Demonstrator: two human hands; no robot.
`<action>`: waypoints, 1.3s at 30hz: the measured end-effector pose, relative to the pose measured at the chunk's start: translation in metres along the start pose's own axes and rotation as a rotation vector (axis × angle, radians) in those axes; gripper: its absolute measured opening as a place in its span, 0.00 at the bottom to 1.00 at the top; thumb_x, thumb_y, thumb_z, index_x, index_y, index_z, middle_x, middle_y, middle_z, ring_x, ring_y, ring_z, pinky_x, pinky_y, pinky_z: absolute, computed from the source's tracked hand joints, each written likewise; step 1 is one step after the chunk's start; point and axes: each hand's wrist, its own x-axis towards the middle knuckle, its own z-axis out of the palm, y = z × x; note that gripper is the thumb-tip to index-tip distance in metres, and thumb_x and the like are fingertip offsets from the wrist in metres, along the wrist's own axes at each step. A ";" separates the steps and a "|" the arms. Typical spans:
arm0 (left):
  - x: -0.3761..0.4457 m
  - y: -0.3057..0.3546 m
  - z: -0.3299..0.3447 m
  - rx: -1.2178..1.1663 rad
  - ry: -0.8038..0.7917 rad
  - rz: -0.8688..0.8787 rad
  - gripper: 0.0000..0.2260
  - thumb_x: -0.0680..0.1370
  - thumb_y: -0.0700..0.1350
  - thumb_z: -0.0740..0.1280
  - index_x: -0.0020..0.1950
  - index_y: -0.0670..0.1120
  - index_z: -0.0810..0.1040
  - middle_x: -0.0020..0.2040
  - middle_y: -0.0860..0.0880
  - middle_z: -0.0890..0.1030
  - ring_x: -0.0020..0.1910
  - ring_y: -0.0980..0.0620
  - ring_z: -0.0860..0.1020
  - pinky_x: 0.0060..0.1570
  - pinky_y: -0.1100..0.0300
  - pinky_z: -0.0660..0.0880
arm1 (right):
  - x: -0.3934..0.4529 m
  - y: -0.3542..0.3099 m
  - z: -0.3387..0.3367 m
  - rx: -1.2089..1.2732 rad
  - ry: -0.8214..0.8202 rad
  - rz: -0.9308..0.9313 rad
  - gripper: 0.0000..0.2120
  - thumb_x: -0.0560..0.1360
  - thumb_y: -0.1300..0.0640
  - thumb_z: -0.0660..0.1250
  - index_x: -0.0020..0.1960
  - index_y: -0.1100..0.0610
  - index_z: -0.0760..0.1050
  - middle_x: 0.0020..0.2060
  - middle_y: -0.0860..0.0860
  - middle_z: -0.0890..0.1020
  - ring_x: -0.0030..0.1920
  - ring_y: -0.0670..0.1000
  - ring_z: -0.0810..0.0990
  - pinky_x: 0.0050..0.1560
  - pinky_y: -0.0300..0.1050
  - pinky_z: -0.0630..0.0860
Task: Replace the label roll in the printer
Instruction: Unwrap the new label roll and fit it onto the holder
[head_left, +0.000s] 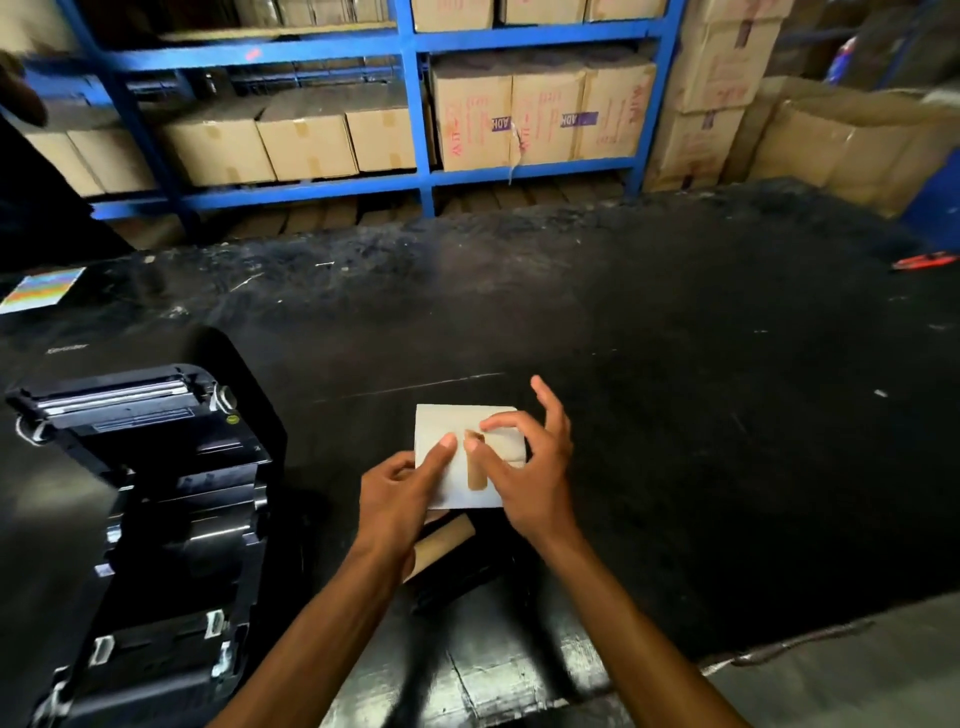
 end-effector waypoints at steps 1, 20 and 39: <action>-0.002 0.000 0.001 0.006 -0.002 0.004 0.16 0.66 0.54 0.76 0.39 0.41 0.83 0.38 0.43 0.84 0.39 0.46 0.83 0.49 0.41 0.81 | 0.000 -0.002 0.001 0.019 0.005 0.019 0.06 0.67 0.52 0.75 0.40 0.50 0.79 0.73 0.47 0.63 0.70 0.45 0.61 0.68 0.46 0.63; -0.006 -0.018 -0.053 -0.184 0.054 -0.185 0.22 0.61 0.58 0.75 0.44 0.43 0.82 0.41 0.47 0.87 0.45 0.47 0.84 0.39 0.48 0.83 | -0.039 0.139 -0.046 -0.499 -0.251 0.356 0.07 0.67 0.53 0.74 0.34 0.51 0.77 0.72 0.51 0.67 0.73 0.53 0.59 0.69 0.50 0.50; -0.011 -0.030 -0.071 -0.370 -0.022 -0.184 0.19 0.63 0.57 0.74 0.49 0.48 0.80 0.38 0.50 0.87 0.41 0.48 0.86 0.33 0.47 0.82 | -0.046 0.107 0.003 -0.551 -0.456 0.194 0.14 0.68 0.45 0.71 0.45 0.55 0.81 0.69 0.51 0.71 0.72 0.50 0.62 0.73 0.51 0.51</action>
